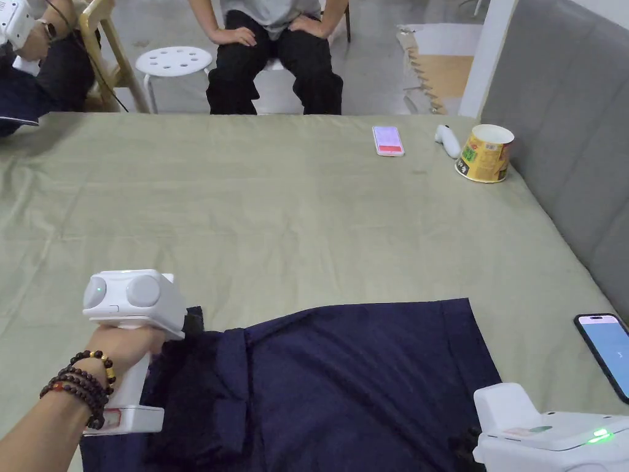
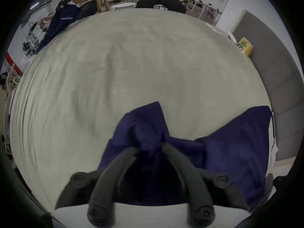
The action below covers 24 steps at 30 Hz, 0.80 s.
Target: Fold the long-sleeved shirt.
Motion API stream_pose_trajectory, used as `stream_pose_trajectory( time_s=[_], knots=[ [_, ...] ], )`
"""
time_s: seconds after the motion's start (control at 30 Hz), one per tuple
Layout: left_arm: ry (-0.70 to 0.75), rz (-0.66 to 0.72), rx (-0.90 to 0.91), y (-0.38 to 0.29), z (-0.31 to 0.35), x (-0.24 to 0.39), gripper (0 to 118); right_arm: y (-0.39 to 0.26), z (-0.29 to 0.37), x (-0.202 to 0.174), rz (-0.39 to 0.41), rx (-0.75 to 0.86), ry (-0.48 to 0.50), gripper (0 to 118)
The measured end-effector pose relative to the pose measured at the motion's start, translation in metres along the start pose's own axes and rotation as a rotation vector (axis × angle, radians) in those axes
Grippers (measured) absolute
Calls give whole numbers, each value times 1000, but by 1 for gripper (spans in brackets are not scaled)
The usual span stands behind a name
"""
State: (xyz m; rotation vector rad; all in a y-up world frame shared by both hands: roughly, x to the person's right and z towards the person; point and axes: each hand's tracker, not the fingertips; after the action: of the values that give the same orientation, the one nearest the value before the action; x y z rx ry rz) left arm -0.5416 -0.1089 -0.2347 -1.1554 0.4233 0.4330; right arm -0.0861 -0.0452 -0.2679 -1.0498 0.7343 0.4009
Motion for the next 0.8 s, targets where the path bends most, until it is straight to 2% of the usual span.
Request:
stream_pose_trajectory(
  time_s=[0.07, 0.13, 0.2, 0.33, 0.37, 0.43, 0.47, 0.53, 0.57, 0.63, 0.73, 0.77, 0.8],
  knots=[
    [69, -87, 7, -6, -4, 11, 23, 7, -5, 6, 0, -3, 0, 1],
    [68, -55, 15, 2, -13, 2, 22, 23, -11, 17, 5, 8, 2, 1],
    [51, -21, 36, 3, -4, -2, 22, 48, -18, 34, -9, 27, -37, 1],
    [-1, -14, 99, -4, 20, -6, 22, 118, -49, 82, -116, 56, -166, 2],
    [-10, -13, 107, -4, 25, -7, 22, 134, -60, 91, -133, 54, -196, 20],
    [-24, 6, 137, -8, 36, -9, 22, 166, -91, 112, -168, -4, -207, 67],
    [-30, 8, 146, -9, 40, -9, 22, 179, -108, 122, -183, -52, -194, 72],
    [-39, 18, 154, -12, 45, -9, 21, 194, -136, 137, -228, -94, -170, 56],
    [-42, 15, 155, -13, 47, -9, 21, 200, -149, 143, -257, -114, -164, 53],
    [-45, 14, 164, -13, 48, -9, 21, 198, -161, 144, -301, -172, -185, 54],
    [-55, 18, 169, -13, 49, -9, 21, 194, -175, 139, -294, -189, -161, 48],
    [-55, 16, 169, -13, 48, -8, 21, 192, -178, 136, -280, -194, -163, 42],
    [-52, 13, 169, -13, 47, -8, 21, 191, -177, 131, -268, -186, -176, 25]
  ],
)
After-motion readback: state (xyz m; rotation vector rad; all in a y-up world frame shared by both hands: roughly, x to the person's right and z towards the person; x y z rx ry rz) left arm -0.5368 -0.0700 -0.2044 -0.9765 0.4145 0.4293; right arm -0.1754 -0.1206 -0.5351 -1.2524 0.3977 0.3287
